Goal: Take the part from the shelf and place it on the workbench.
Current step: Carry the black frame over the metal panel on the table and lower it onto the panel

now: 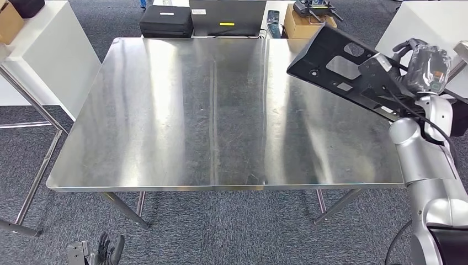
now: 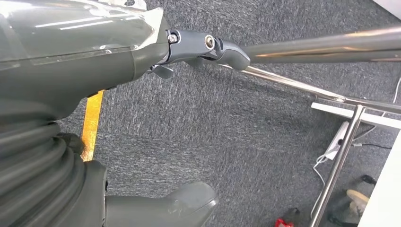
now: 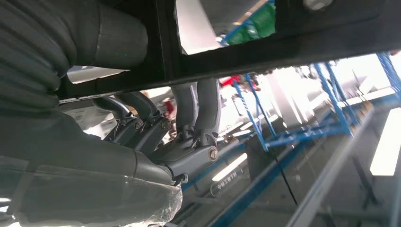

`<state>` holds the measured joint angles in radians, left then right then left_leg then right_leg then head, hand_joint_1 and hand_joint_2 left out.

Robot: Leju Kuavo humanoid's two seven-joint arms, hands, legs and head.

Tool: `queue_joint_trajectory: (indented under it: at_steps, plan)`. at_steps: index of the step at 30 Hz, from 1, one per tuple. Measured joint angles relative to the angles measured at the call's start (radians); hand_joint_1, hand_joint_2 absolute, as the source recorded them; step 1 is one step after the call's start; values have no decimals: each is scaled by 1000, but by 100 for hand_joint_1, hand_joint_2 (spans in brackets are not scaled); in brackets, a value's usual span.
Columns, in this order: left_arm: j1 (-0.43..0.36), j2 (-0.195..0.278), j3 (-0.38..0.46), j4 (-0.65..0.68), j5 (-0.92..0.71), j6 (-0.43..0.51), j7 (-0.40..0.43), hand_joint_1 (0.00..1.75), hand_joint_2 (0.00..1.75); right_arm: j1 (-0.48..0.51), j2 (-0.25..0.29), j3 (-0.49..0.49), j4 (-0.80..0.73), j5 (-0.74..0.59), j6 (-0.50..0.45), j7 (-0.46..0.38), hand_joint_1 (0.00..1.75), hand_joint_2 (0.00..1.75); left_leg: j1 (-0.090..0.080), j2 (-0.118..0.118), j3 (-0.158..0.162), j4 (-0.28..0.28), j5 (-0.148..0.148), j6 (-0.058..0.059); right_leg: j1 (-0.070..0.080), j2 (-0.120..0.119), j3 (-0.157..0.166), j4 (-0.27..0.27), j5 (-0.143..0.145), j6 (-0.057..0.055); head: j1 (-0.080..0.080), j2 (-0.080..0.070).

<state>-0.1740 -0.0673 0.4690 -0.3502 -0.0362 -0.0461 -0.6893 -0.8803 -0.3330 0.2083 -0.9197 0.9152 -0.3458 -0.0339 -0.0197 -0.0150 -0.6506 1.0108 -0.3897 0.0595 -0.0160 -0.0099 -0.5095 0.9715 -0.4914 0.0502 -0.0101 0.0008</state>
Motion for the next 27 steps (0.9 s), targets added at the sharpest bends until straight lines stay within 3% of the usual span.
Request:
queue_joint_trajectory:
  at_steps: [11,21,27]
  plan:
    - [-7,4,-4,1,3,-13,0,0,175,-13,61,1,206,129,-85,19,175,175,2,0,0,-2,0,0,2,0,-1,0,0,0,0,0]
    - [-4,13,2,0,18,0,0,0,175,-14,247,-12,331,280,-109,55,175,175,5,5,1,-2,0,-1,4,2,-1,1,-1,-1,0,0]
    - [4,18,14,0,22,5,0,0,175,-16,315,-14,353,296,-99,51,175,175,5,4,1,-3,0,-1,4,1,-2,1,-1,-1,0,0]
